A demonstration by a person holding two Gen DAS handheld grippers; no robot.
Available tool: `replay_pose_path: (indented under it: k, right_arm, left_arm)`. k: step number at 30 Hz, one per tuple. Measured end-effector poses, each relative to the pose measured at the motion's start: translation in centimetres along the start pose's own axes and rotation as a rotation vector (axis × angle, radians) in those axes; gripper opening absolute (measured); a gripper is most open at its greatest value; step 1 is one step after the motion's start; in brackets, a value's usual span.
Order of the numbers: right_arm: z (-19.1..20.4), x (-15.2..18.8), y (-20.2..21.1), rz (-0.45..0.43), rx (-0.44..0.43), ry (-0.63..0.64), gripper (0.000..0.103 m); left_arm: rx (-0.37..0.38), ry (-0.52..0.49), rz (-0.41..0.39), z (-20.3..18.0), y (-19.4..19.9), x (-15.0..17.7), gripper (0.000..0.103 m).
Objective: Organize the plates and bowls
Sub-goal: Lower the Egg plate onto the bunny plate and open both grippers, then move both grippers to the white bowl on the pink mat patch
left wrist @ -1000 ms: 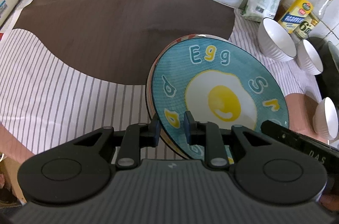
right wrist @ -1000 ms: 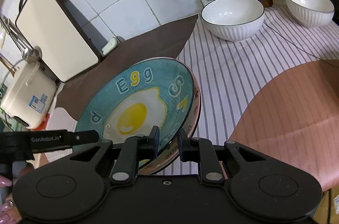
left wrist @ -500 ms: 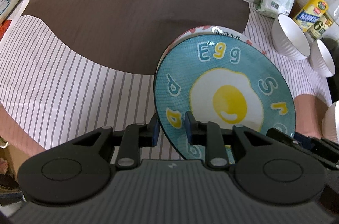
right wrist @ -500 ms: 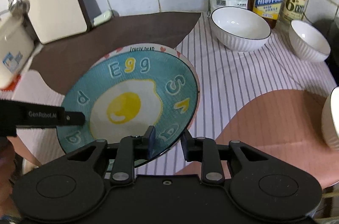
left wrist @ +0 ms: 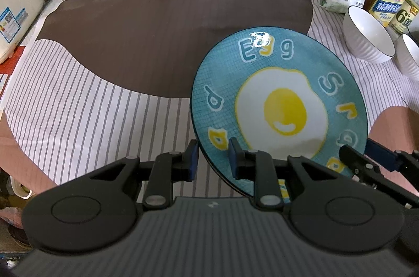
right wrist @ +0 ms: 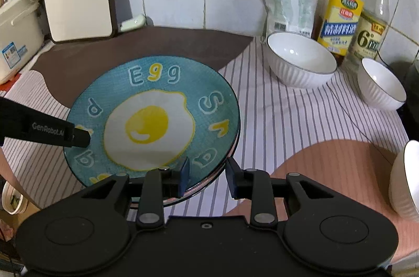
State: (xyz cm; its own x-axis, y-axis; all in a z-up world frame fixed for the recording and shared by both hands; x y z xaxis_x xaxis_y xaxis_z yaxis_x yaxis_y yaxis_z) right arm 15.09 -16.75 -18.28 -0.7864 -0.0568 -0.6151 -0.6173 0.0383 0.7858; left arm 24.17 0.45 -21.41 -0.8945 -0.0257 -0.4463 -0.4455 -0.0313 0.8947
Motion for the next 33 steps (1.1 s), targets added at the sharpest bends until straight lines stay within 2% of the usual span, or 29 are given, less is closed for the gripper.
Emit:
replay_pose_path:
  k: [5,12,18,24,33]
  right_arm:
    - [-0.4,0.2,0.6,-0.031,-0.017,0.009,0.035]
    - [-1.7,0.2,3.9,-0.095,-0.053,0.008,0.035]
    - [-3.2,0.3,8.7,-0.187,-0.081,0.018,0.036]
    - [-5.5,1.1,13.7,-0.278,-0.074,0.05,0.045]
    - [-9.9,3.7,18.0,-0.336,-0.016,0.067,0.052]
  left_arm:
    - [-0.001,-0.007,0.018,0.0,0.6,0.2,0.023]
    - [0.003,-0.035,0.015,-0.3,2.8,0.8,0.024]
    - [0.037,-0.077,-0.03,-1.7,6.8,1.5,0.038]
    - [0.079,-0.147,-0.09,-4.4,11.2,2.2,0.042]
    - [0.203,-0.238,-0.168,-11.0,15.4,2.7,0.051]
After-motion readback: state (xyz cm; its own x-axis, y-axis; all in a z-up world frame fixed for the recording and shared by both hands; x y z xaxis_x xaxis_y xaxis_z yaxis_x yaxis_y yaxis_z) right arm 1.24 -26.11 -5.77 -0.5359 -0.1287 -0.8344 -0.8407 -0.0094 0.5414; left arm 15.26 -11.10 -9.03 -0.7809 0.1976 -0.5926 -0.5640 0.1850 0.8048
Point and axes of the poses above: each gripper's, at about its wrist camera, not at the fingertips, and y roughly against the way its jaws point, z to its left, x to its underside, the point moved 6 cm from there along -y, roughly the way its jaws point, and after that the axes turned 5 degrees about -x, right-handed, at the moved point
